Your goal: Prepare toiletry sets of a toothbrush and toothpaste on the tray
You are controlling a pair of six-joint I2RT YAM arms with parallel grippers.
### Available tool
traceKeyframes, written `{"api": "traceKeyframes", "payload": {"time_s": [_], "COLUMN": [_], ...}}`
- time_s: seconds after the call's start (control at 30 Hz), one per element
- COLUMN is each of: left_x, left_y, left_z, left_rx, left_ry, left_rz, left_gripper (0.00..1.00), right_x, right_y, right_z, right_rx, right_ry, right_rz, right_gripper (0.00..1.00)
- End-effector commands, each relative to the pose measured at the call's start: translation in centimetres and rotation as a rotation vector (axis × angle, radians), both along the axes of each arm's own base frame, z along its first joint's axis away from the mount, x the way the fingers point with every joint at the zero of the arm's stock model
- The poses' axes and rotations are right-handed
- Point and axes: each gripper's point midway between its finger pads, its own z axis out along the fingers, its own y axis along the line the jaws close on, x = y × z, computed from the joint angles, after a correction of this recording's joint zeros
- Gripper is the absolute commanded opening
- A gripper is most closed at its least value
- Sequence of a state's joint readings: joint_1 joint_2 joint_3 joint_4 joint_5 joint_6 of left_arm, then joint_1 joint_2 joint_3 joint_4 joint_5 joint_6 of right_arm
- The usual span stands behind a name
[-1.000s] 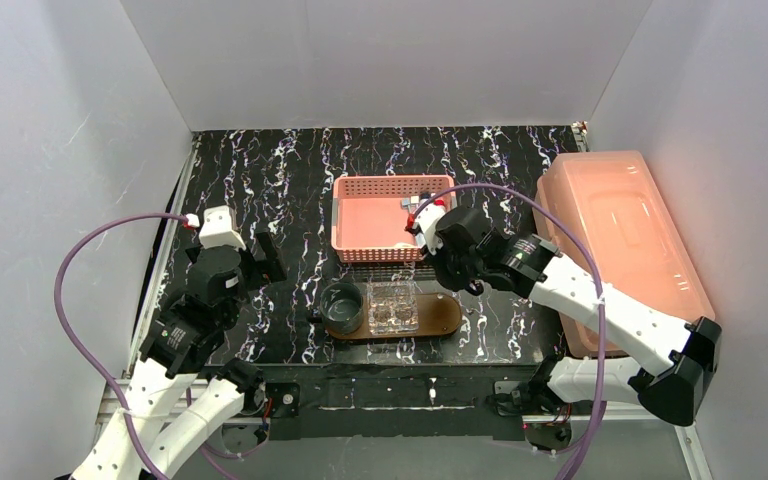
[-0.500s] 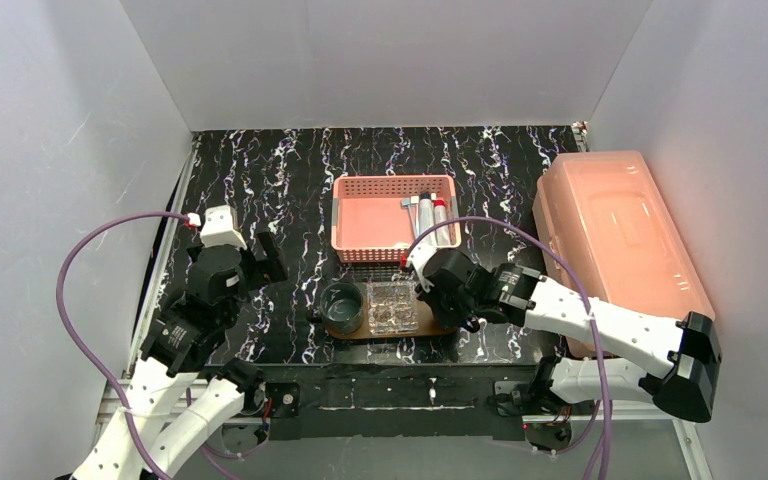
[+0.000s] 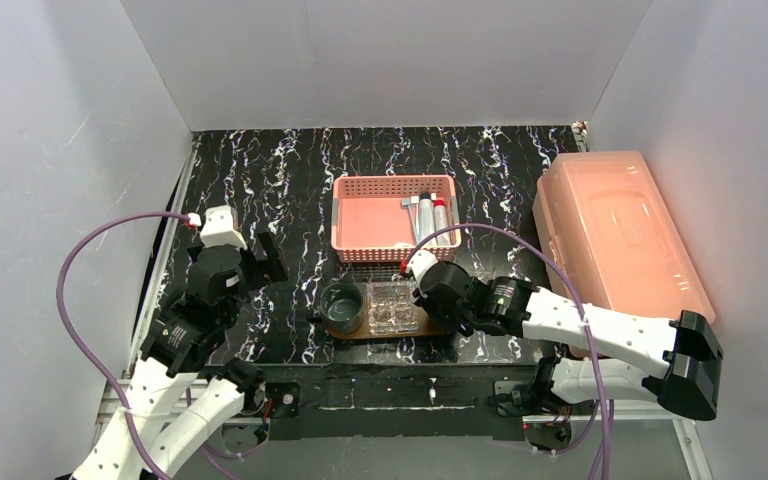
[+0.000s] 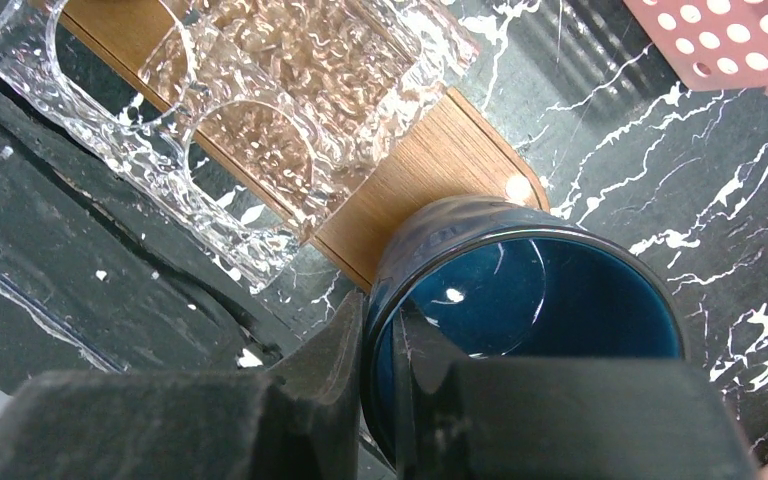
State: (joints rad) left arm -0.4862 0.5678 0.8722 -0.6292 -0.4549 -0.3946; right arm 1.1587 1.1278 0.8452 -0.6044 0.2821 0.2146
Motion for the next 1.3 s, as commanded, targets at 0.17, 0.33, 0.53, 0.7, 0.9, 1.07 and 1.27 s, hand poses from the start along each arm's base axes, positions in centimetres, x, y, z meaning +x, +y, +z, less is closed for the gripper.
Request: {"api": "traceKeyframes", "payload": {"time_s": [0.17,0.33,0.53,0.7,0.9,1.07,1.27], "left_x": [0.0,-0.1,-0.1,-0.1,-0.1,-0.1,0.0], "left_y": [0.2,0.2,0.2,0.2,0.2,0.2,0.2], "left_z": [0.4,0.5,0.4,0.5,0.5,0.5,0.4], "left_rx": [-0.008,-0.009,-0.008,-0.009,-0.009,-0.009,-0.009], "left_ry": [-0.015,-0.016,-0.016,-0.017,-0.017,-0.016,-0.015], "left_rz": [0.010,0.010,0.010,0.009,0.009,0.008,0.008], "left_gripper": [0.99,0.99,0.99,0.99,0.99,0.99,0.99], "right_x": [1.3,1.2,1.2,1.2,1.0,0.9,0.9], "right_y": [2.4,2.7,2.8,2.7,2.5,2.4,2.4], "right_z": [1.7,1.2,0.5,0.1,-0.4,-0.8,-0.5], "right_rx": [0.125,0.126,0.118,0.104,0.084,0.068,0.068], "right_ry": [-0.073,-0.065,-0.055,-0.050,-0.037,-0.026,-0.027], "right_rz": [-0.022,-0.019,-0.020,-0.025,-0.025,-0.027,-0.028], "right_gripper": [0.01,0.01,0.01,0.01,0.04,0.12,0.19]}}
